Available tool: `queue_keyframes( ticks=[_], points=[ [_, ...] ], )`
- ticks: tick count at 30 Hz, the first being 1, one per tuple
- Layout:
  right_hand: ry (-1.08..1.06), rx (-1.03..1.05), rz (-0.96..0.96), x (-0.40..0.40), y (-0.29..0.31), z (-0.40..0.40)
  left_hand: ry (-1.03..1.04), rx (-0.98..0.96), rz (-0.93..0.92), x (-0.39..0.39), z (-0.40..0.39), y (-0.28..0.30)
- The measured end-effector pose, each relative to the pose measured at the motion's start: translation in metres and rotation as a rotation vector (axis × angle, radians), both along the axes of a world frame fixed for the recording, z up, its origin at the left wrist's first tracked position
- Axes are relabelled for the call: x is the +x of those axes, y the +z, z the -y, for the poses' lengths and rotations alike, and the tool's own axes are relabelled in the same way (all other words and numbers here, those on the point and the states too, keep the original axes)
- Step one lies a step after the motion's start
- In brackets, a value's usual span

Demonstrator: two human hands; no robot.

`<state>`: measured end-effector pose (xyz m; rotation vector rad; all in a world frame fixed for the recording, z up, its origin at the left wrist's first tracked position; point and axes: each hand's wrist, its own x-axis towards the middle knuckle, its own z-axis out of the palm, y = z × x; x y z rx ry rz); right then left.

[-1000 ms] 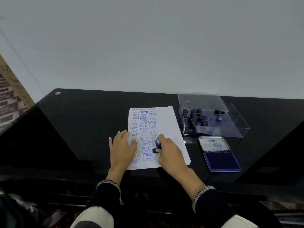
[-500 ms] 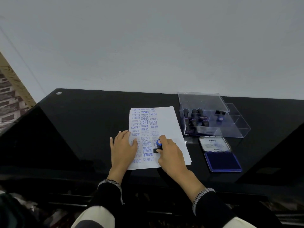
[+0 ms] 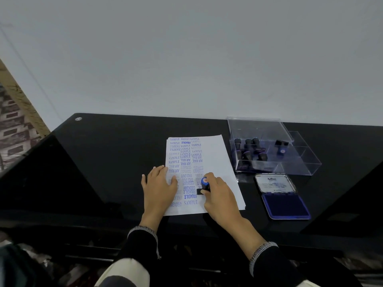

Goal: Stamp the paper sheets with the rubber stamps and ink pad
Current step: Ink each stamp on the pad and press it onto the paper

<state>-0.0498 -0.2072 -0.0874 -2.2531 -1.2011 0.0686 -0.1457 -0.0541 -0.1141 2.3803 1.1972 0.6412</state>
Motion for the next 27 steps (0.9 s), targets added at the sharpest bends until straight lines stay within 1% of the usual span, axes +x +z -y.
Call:
queue_keyframes(
  ticks=[2, 4, 7, 10, 14, 19, 23, 27],
  points=[
    [0.014, 0.027, -0.013, 0.002, -0.002, 0.000, 0.000, -0.004, 0.004, 0.000, 0.000, 0.000],
    [0.026, 0.075, -0.074, 0.005, -0.002, 0.001, 0.000, -0.006, 0.008, 0.000, 0.000, 0.001],
    [-0.020, 0.169, -0.322, 0.011, 0.000, 0.001, 0.000, -0.012, 0.018, 0.001, 0.000, 0.000],
    [-0.139, 0.388, -0.564, 0.016, 0.000, 0.005, 0.000, -0.016, 0.017, 0.000, 0.000, 0.000],
    [-0.306, 0.651, -0.768, 0.025, 0.003, 0.015, -0.001, -0.016, 0.016, 0.000, 0.000, 0.001],
    [-0.362, 0.841, -1.001, 0.034, -0.003, 0.021, 0.000, -0.019, 0.016, 0.001, 0.000, 0.000],
    [-0.353, 0.881, -1.051, 0.037, -0.005, 0.021, 0.000, -0.015, 0.017, 0.001, 0.000, 0.001],
    [-0.349, 0.856, -1.012, 0.036, -0.007, 0.020, -0.007, -0.014, 0.006, 0.002, 0.000, 0.001]
  ],
)
